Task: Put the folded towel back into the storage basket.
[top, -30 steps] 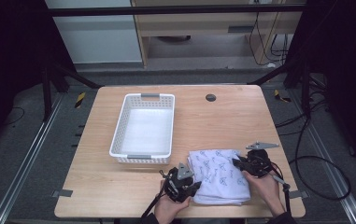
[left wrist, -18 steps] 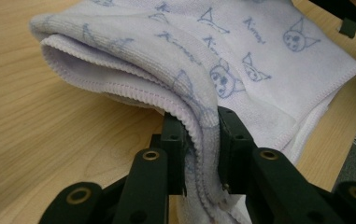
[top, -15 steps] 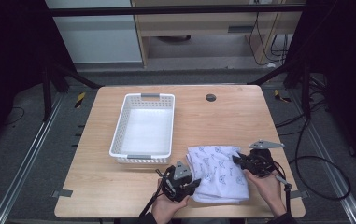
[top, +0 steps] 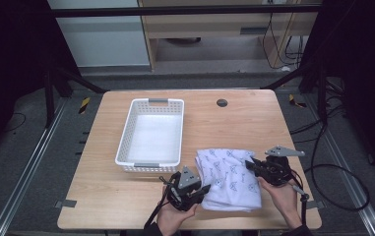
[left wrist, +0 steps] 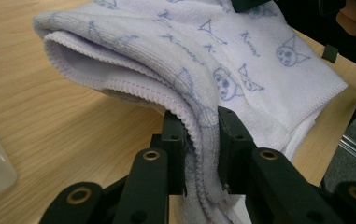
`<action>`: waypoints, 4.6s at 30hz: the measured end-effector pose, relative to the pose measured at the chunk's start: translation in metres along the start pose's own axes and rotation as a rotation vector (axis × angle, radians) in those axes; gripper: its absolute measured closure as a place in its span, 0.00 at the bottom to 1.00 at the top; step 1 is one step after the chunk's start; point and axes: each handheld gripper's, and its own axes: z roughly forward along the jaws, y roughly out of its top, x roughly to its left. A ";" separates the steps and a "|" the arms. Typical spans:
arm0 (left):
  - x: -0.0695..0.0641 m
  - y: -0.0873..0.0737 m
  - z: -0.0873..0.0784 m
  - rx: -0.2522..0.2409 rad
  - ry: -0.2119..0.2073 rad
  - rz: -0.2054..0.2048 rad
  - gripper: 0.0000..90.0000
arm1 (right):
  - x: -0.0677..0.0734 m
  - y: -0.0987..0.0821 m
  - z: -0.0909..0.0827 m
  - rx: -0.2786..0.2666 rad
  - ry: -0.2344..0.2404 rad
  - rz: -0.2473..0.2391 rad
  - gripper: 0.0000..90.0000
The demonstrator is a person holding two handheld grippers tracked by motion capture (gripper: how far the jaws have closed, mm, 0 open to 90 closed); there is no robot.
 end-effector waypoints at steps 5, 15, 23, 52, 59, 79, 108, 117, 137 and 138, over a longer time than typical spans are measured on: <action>0.001 0.004 -0.006 -0.019 0.001 -0.001 0.83 | 0.003 0.004 -0.006 -0.029 -0.004 -0.002 0.84; -0.001 0.013 -0.017 -0.051 0.004 0.016 0.83 | 0.010 0.013 -0.020 -0.090 -0.004 -0.012 0.84; 0.001 0.018 -0.025 -0.075 0.008 0.015 0.83 | 0.015 0.020 -0.025 -0.128 -0.004 -0.033 0.84; 0.029 0.042 -0.063 -0.160 0.050 0.027 0.83 | 0.052 0.072 -0.021 -0.220 -0.005 -0.106 0.84; 0.041 0.049 -0.079 -0.189 0.064 0.007 0.83 | 0.065 0.088 -0.019 -0.256 -0.010 -0.112 0.84; 0.087 0.052 -0.120 -0.253 0.140 -0.070 0.83 | 0.106 0.131 0.012 -0.302 0.011 -0.140 0.84; 0.139 0.044 -0.154 -0.293 0.245 -0.177 0.83 | 0.149 0.175 0.058 -0.317 0.058 -0.165 0.84; 0.149 0.041 -0.158 -0.296 0.292 -0.188 0.83 | 0.158 0.182 0.071 -0.324 0.074 -0.166 0.84; 0.172 0.032 -0.155 -0.278 0.359 -0.224 0.83 | 0.168 0.188 0.110 -0.295 0.084 -0.155 0.84; 0.174 0.032 -0.154 -0.276 0.360 -0.227 0.83 | 0.169 0.188 0.112 -0.294 0.084 -0.154 0.84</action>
